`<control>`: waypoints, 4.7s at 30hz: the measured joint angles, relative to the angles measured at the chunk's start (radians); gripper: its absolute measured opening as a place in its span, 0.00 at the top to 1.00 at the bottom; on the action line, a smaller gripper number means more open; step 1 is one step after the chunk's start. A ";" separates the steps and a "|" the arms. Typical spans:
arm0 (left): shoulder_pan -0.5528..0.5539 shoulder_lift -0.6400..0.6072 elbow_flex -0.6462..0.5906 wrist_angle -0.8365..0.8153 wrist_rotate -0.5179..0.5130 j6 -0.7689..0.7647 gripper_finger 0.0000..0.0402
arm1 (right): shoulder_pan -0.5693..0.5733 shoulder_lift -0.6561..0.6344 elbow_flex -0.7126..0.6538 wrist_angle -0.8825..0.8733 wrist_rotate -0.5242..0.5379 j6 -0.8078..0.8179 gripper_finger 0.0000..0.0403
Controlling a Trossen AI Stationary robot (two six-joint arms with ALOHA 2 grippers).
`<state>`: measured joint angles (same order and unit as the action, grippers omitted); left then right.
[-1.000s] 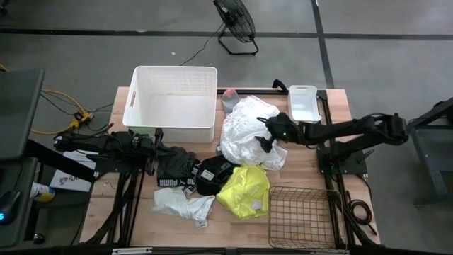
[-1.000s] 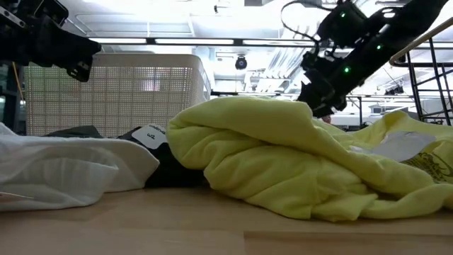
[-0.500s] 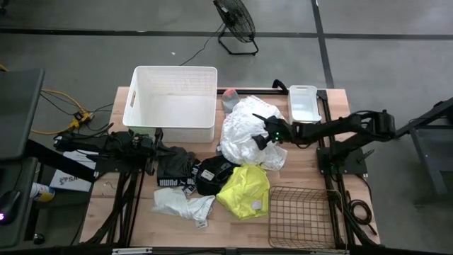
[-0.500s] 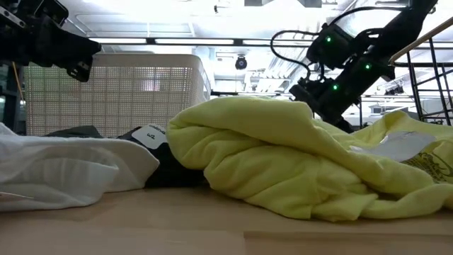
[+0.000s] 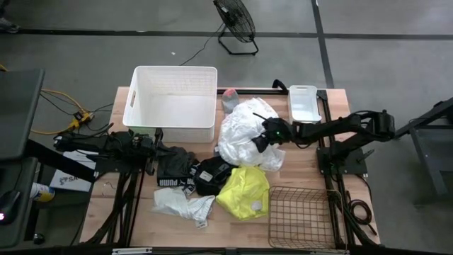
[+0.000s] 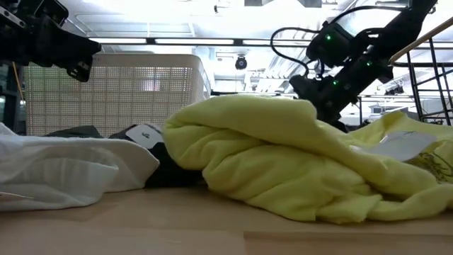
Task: Pick & Place Cloths
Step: Put the white dress into the big white bin
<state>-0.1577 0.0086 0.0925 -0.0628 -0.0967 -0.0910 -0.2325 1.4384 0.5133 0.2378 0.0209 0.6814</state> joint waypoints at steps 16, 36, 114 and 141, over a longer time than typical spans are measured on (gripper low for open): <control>0.000 0.000 0.000 0.000 0.000 0.000 0.97 | -0.080 -0.172 0.055 0.102 -0.238 0.076 0.97; 0.000 0.000 0.000 0.000 0.000 0.000 0.97 | -0.150 -0.554 0.328 0.088 -0.243 -0.094 0.97; 0.000 0.009 0.000 0.636 -0.246 -0.438 0.97 | 0.200 -0.257 0.973 -0.675 0.815 -1.472 0.97; 0.000 0.461 0.560 0.347 -0.227 -0.346 0.97 | 0.213 -0.163 0.973 -0.043 1.104 -2.007 0.97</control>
<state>-0.1577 0.4692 0.6527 0.2842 -0.3241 -0.4371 -0.0193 1.2758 1.4864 0.1947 1.1244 -1.3252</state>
